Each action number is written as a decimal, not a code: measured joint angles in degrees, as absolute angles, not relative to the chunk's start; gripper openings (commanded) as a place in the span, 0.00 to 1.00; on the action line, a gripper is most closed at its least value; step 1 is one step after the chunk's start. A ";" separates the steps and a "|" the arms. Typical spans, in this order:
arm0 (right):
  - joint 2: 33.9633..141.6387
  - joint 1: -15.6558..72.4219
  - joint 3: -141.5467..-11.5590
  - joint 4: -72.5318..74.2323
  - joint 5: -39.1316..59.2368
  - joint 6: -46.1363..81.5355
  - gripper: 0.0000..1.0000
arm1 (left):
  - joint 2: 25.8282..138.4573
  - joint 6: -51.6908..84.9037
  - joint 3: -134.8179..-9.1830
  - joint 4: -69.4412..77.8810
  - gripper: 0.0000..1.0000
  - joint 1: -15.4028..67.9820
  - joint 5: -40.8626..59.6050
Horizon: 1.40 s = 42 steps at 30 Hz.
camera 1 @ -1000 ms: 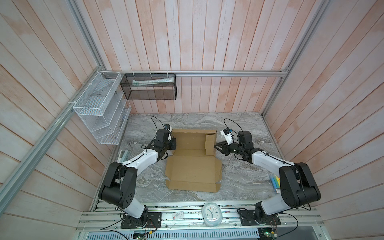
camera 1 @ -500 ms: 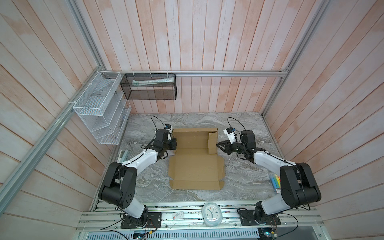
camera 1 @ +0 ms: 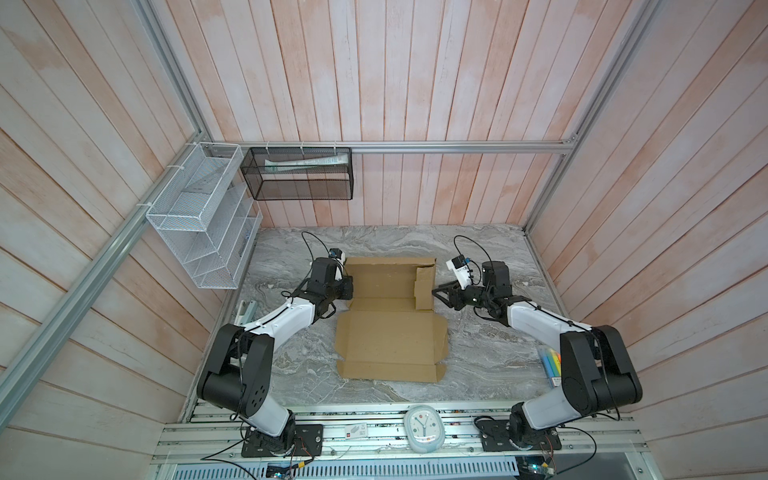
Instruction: Fold the paper box
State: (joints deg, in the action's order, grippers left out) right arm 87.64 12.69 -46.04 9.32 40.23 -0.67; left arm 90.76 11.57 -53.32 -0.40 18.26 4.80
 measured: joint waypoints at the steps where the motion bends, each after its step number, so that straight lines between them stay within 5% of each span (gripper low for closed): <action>1: 87.61 12.64 -46.04 9.26 40.23 -0.75 0.45 | 90.76 11.57 -53.32 -0.40 0.00 18.26 4.69; 24: 86.46 12.36 -46.09 8.21 39.44 -1.26 0.49 | 90.74 11.62 -53.32 -0.38 0.00 18.28 4.49; 42: 91.74 22.85 -52.07 9.19 17.28 6.04 0.43 | 90.74 13.15 -53.32 -0.89 0.00 18.22 2.72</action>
State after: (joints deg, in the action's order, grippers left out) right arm 91.74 22.85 -52.07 9.19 17.28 6.04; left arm 90.74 13.15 -53.32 -0.89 18.22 2.72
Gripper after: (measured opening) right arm 0.430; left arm 0.069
